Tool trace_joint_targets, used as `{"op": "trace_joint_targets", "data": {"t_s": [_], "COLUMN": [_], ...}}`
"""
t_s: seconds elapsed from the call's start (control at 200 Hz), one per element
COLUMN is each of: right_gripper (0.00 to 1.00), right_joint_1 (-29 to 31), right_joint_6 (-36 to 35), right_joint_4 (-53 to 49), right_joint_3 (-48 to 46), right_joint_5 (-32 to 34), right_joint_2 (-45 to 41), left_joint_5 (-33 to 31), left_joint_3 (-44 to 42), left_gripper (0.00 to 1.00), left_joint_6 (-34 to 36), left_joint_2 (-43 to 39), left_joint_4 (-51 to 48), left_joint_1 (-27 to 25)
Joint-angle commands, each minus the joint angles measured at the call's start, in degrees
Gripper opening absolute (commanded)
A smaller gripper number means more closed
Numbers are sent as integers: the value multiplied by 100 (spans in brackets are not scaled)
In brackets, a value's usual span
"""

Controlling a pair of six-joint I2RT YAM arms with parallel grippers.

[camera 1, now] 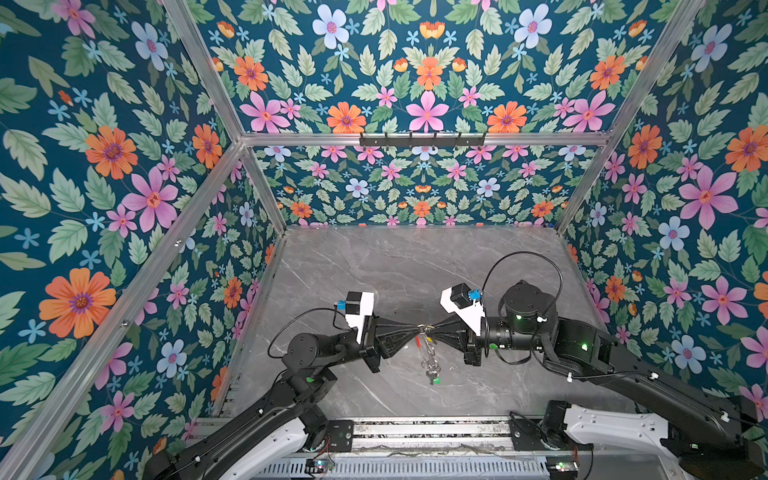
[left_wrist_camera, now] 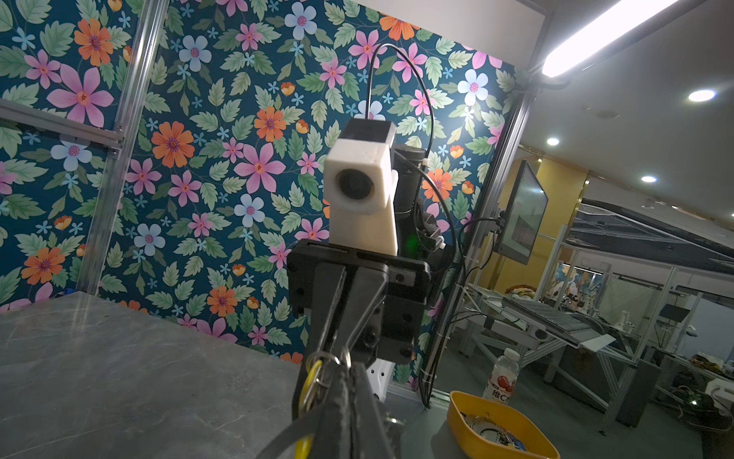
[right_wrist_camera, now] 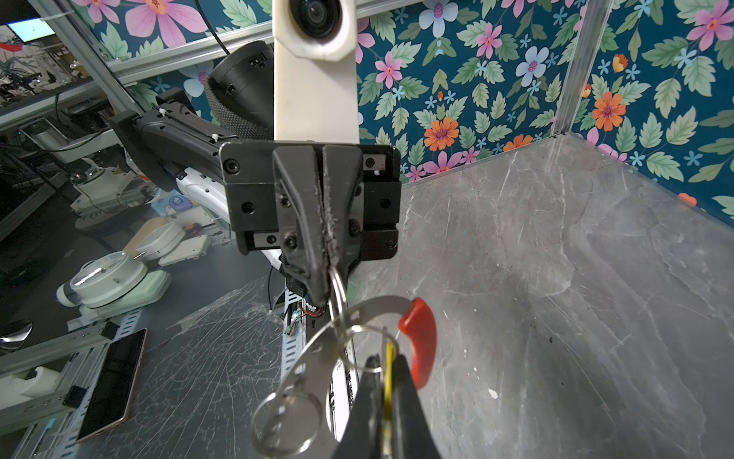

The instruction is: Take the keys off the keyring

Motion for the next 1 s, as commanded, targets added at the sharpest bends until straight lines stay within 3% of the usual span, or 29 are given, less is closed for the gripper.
{"op": "trace_joint_targets", "data": {"t_s": [0.0,0.995], "right_gripper": [0,0], "right_joint_1": [-5,34], "right_joint_6": [29,97], "right_joint_4": [-23,254], "right_joint_3": [-21,-267], "right_joint_5": [117,-394], "right_joint_2": [46,240], "left_joint_5": [97,-160], "left_joint_3": [7,-120], "left_gripper": [0,0], "left_joint_6": [-63,-297], "left_joint_2": [-46,24], "left_joint_4": [595,1236], "left_joint_1": [-2,-5]}}
